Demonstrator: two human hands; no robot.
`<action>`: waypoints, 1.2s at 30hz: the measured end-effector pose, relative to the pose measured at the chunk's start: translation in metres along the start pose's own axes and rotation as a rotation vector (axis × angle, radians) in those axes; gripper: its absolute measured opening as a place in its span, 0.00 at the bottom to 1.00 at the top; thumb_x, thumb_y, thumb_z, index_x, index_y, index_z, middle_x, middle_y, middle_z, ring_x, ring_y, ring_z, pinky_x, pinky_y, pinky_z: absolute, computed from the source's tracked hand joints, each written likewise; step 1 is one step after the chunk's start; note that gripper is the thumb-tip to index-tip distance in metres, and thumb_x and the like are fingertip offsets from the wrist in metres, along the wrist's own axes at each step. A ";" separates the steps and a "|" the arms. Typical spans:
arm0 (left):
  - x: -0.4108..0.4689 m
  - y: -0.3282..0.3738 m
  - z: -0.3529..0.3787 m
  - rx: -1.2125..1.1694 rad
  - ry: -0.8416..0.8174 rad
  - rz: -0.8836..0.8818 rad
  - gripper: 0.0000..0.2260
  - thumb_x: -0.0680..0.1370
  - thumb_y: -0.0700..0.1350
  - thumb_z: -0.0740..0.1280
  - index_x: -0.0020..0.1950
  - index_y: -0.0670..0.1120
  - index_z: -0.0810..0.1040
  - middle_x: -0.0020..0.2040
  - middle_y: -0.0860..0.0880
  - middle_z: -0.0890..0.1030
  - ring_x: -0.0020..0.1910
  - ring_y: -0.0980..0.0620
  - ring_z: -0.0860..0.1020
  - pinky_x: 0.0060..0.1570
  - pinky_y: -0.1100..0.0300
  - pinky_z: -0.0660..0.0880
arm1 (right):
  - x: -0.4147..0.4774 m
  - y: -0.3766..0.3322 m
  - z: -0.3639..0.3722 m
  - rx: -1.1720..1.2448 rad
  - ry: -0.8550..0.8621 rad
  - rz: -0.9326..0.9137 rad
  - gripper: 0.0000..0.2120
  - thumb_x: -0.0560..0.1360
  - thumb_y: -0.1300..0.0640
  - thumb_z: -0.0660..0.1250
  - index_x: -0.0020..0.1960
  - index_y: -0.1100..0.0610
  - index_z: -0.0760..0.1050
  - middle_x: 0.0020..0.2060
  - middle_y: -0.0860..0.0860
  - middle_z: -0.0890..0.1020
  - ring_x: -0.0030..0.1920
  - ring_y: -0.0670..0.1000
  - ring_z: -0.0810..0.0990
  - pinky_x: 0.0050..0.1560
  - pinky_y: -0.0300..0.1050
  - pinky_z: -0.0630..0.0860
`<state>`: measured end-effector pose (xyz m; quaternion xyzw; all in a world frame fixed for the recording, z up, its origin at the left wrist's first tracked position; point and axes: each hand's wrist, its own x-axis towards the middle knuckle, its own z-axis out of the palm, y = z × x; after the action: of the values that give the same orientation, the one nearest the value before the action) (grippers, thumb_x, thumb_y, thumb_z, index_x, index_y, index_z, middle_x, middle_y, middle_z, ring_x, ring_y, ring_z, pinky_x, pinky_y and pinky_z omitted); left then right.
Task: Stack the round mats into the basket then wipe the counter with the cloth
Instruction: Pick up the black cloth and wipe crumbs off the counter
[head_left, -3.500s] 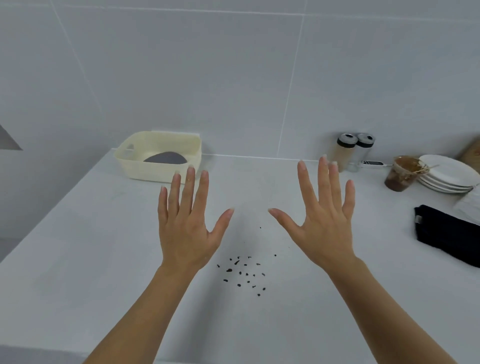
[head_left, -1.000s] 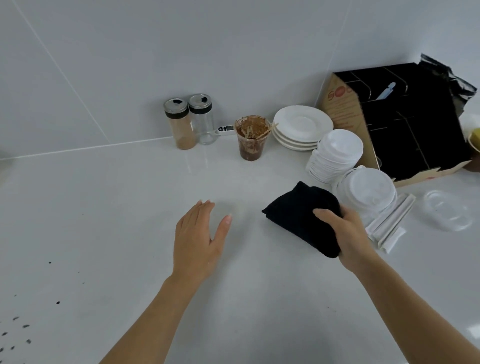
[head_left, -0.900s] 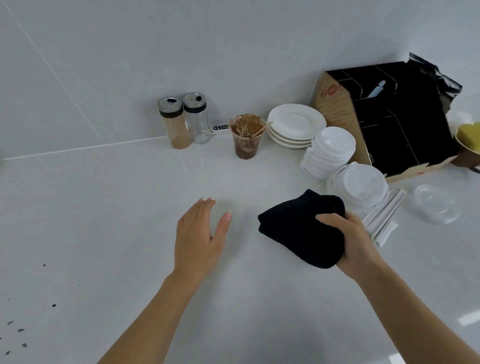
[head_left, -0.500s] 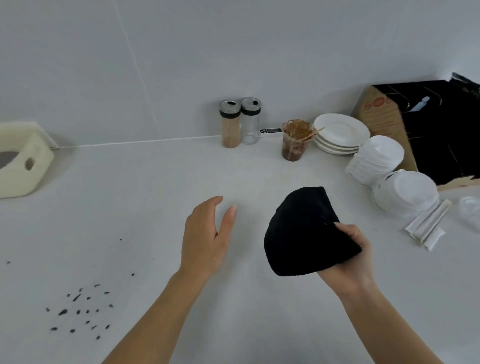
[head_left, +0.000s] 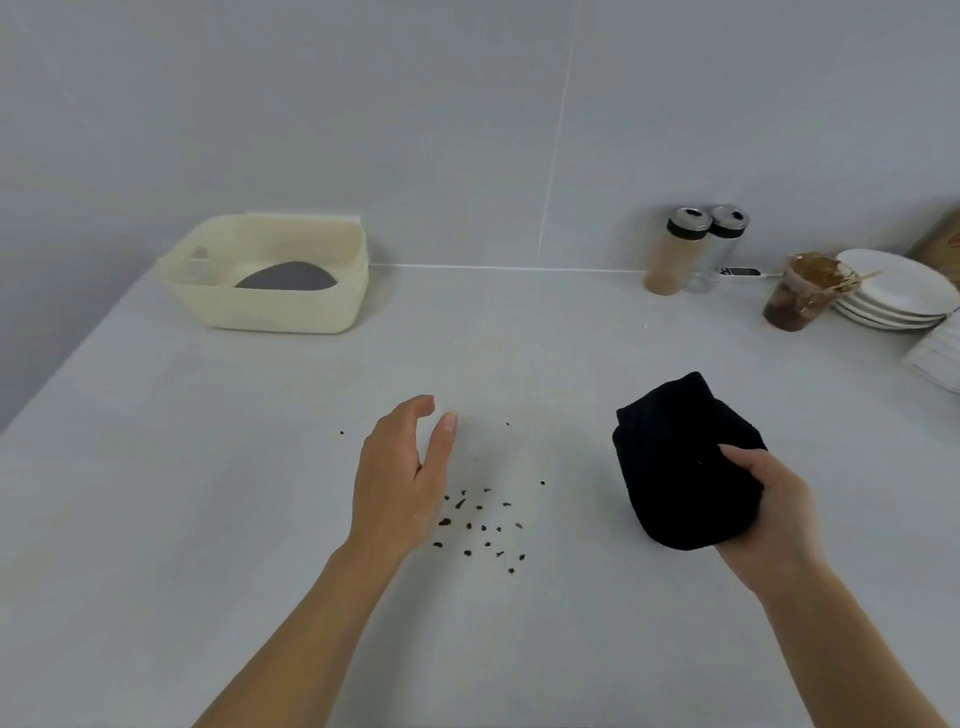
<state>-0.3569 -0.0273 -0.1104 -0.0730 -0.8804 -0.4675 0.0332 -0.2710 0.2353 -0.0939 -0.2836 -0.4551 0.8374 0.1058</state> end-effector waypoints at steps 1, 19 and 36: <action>-0.002 -0.003 -0.008 0.000 -0.003 -0.006 0.21 0.78 0.58 0.54 0.65 0.49 0.69 0.64 0.54 0.73 0.58 0.59 0.69 0.62 0.56 0.67 | -0.004 0.005 0.005 -0.116 0.037 -0.016 0.09 0.72 0.60 0.60 0.45 0.59 0.78 0.34 0.50 0.85 0.36 0.50 0.83 0.43 0.45 0.73; -0.042 -0.101 -0.073 0.152 0.045 -0.233 0.27 0.75 0.59 0.52 0.65 0.43 0.71 0.62 0.47 0.77 0.53 0.50 0.75 0.57 0.55 0.69 | -0.028 0.158 0.106 -1.142 -0.075 -0.280 0.33 0.69 0.43 0.43 0.67 0.56 0.68 0.71 0.40 0.56 0.65 0.31 0.39 0.74 0.46 0.34; -0.039 -0.123 -0.077 0.188 0.055 -0.255 0.27 0.74 0.61 0.52 0.64 0.45 0.71 0.61 0.48 0.77 0.62 0.48 0.72 0.63 0.52 0.67 | -0.027 0.170 0.130 -1.873 -0.110 -0.539 0.42 0.65 0.25 0.50 0.67 0.51 0.68 0.69 0.62 0.67 0.70 0.65 0.63 0.68 0.61 0.47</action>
<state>-0.3385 -0.1628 -0.1734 0.0556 -0.9212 -0.3851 0.0042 -0.3094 0.0359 -0.1678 -0.0997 -0.9903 0.0964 0.0039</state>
